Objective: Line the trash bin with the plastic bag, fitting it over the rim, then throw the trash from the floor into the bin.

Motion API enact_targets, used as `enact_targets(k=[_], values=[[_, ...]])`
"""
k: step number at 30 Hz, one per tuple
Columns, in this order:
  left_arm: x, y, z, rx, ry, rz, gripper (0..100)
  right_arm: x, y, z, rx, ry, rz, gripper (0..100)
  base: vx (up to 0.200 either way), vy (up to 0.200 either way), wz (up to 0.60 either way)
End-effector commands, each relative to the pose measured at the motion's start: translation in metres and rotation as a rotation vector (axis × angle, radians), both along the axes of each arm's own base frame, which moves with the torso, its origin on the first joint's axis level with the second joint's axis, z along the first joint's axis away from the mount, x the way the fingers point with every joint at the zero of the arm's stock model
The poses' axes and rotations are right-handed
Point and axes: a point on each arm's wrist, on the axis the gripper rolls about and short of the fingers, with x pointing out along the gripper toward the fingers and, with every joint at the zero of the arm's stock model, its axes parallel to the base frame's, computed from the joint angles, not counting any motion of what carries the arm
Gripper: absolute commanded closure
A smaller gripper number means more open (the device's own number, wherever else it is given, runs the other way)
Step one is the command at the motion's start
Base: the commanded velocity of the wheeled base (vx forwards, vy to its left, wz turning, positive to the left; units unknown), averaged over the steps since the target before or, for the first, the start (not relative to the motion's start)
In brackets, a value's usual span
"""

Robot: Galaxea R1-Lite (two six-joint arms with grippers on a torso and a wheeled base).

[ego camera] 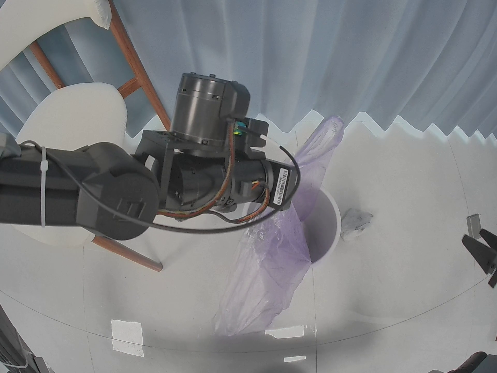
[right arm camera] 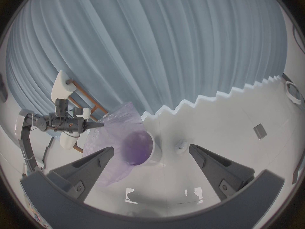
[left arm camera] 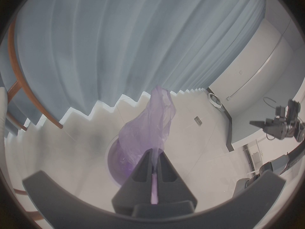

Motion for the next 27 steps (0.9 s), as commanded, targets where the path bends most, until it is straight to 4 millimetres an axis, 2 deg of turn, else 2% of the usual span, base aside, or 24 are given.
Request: enact_targets(k=[1, 3, 7, 10, 11, 12, 14, 15, 16, 17, 18, 19, 21, 27], values=[[-0.009, 0.002, -0.018, 0.067, 0.01, 0.037, 100, 0.151, 0.032, 0.004, 0.033, 0.184, 0.126, 0, 0.0, 0.0, 0.0], [-0.006, 0.002, -0.018, 0.067, 0.009, 0.05, 100, 0.153, 0.045, -0.005, 0.035, 0.223, 0.181, 0, 0.0, 0.0, 0.0], [-0.002, 0.002, -0.014, 0.032, -0.021, 0.06, 100, 0.147, 0.065, -0.048, 0.011, 0.408, 0.261, 0, 0.0, 0.0, 0.0], [0.0, 0.002, -0.011, 0.013, -0.039, 0.061, 100, 0.145, 0.077, -0.065, -0.014, 0.476, 0.312, 0, 0.0, 0.0, 0.0], [0.0, 0.002, -0.01, 0.009, -0.042, 0.059, 100, 0.145, 0.086, -0.077, -0.028, 0.523, 0.341, 0, 0.0, 0.0, 0.0], [0.0, 0.002, -0.01, 0.009, -0.042, 0.059, 100, 0.145, 0.086, -0.077, -0.028, 0.523, 0.341, 0, 0.0, 0.0, 0.0], [0.002, 0.002, -0.006, 0.001, -0.049, 0.061, 100, 0.152, 0.099, -0.096, -0.05, 0.564, 0.392, 0, 0.0, 0.0, 0.0], [0.002, 0.002, -0.006, 0.001, -0.049, 0.061, 100, 0.153, 0.103, -0.099, -0.052, 0.564, 0.402, 0, 0.0, 0.0, 0.0], [0.002, 0.003, -0.005, -0.001, -0.051, 0.064, 100, 0.156, 0.11, -0.106, -0.056, 0.563, 0.421, 100, 0.0, 0.0, 0.0], [0.002, 0.003, -0.005, -0.001, -0.051, 0.064, 100, 0.157, 0.11, -0.106, -0.058, 0.564, 0.421, 100, 0.0, 0.0, 0.0], [0.002, 0.004, -0.004, -0.003, -0.053, 0.064, 100, 0.159, 0.122, -0.115, -0.059, 0.562, 0.453, 100, 0.0, 0.0, 0.0], [0.002, 0.004, -0.004, -0.003, -0.053, 0.064, 100, 0.159, 0.122, -0.115, -0.059, 0.562, 0.453, 100, 0.0, 0.0, 0.0], [0.002, 0.005, -0.004, -0.005, -0.054, 0.065, 100, 0.15, 0.139, -0.132, -0.09, 0.623, 0.517, 100, 0.0, 0.0, 0.0], [0.003, 0.004, -0.005, -0.002, -0.052, 0.065, 100, 0.14, 0.163, -0.15, -0.108, 0.697, 0.606, 100, 0.0, 0.0, 0.0]])
